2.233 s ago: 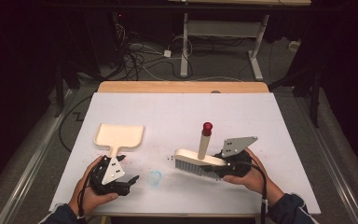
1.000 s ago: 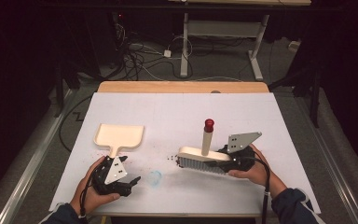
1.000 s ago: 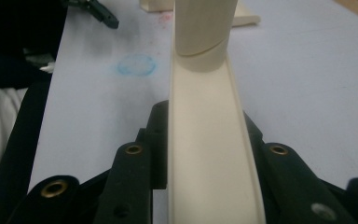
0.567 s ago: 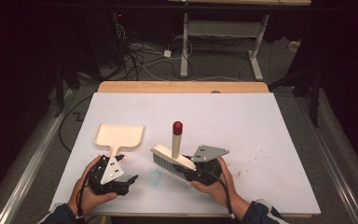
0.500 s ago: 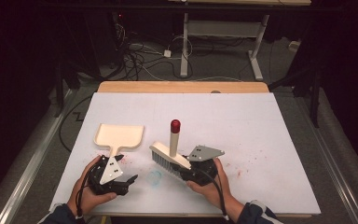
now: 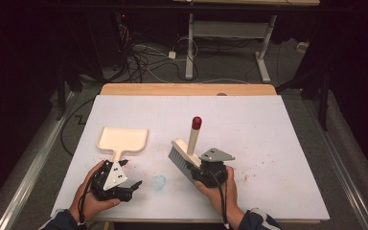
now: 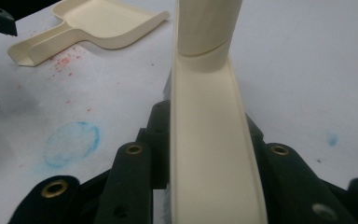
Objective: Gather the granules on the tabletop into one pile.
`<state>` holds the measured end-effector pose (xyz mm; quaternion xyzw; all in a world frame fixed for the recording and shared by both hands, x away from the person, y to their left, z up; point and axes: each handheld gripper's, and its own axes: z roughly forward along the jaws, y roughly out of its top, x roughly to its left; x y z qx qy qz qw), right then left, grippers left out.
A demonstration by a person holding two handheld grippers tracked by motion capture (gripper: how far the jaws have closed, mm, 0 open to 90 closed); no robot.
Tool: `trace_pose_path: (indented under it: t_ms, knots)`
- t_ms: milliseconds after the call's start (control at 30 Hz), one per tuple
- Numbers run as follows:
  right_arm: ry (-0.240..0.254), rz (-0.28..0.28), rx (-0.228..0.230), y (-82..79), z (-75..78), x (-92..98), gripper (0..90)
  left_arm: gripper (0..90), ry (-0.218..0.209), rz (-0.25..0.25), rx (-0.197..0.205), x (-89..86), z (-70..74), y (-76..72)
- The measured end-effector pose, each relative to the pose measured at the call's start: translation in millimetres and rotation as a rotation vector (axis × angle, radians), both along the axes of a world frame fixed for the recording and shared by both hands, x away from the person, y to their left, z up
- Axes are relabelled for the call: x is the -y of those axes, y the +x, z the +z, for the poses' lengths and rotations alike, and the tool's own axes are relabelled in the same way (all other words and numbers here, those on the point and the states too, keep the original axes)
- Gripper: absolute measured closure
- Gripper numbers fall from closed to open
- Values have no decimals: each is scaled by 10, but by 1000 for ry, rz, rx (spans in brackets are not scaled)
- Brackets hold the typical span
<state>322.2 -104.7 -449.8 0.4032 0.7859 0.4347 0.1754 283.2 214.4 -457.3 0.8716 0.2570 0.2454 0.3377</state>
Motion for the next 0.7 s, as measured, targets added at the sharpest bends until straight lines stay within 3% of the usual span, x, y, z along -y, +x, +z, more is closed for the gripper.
trace_pose_path:
  t_ms: [200, 300, 367, 500, 700]
  knots:
    - [7, -34, -15, -70, 53, 201, 681, 183, 3, -5, -4, 1, -4, 1]
    - [16, -23, -16, -87, 81, 255, 681, 183, 9, -14, -4, 15, -4, -1]
    - [53, 9, -9, -82, 114, 286, 681, 183, 11, -15, -4, 22, -2, -3]
    - [70, 31, 43, -92, 224, 375, 681, 183, 11, -16, -6, 19, -5, 0]
    - [31, 57, 150, -73, 354, 666, 681, 187, 9, -13, -4, 13, -5, -7]
